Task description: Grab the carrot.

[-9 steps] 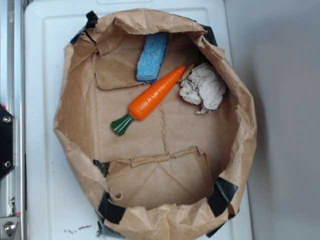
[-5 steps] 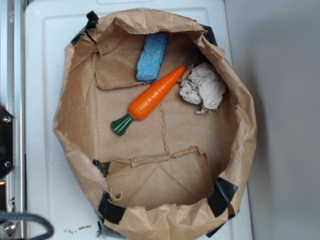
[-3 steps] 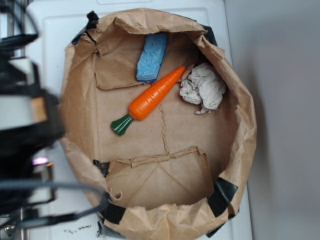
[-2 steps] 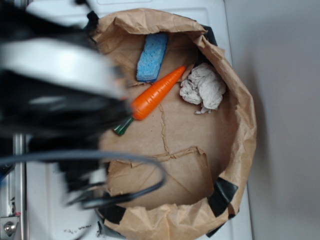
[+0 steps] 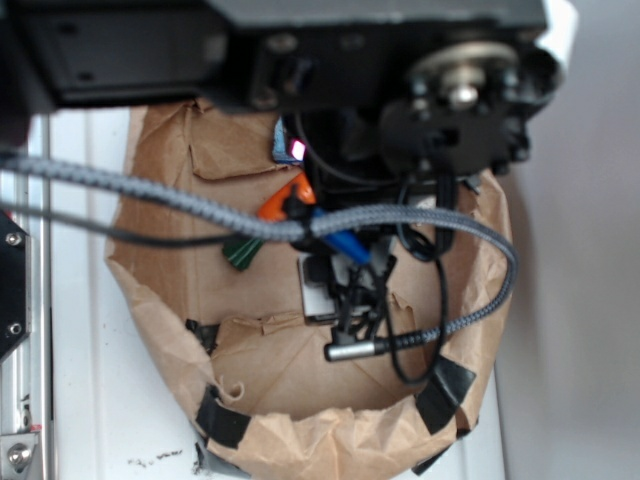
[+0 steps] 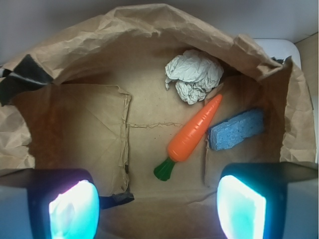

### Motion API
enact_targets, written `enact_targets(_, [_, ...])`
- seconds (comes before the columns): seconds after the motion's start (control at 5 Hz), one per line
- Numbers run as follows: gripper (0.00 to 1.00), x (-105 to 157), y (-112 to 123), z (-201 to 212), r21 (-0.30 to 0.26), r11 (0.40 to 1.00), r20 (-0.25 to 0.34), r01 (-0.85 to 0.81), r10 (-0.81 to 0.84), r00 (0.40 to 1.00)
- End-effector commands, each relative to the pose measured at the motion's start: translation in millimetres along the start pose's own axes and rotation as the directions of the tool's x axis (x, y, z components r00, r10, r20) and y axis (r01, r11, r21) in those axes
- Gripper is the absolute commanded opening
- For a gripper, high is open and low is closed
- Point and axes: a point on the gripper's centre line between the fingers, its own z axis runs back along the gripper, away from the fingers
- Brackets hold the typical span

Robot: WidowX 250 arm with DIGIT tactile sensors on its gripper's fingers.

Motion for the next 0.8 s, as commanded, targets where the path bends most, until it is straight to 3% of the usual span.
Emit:
enact_targets(0.0, [1.00, 4.1, 3.3, 16.5, -0.002, 1.000, 0.068, -0.012, 0.012, 0.998])
enact_targets(0.2, [1.00, 4.1, 3.3, 16.5, -0.002, 1.000, 0.068, -0.012, 0.012, 0.998])
enact_targets(0.4, [1.00, 7.0, 12.4, -8.3, 0.044, 0.999, 0.111, -0.005, 0.000, 0.994])
enact_targets(0.6, [1.00, 11.0, 26.4, -31.4, 0.045, 0.999, 0.130, -0.017, 0.011, 0.991])
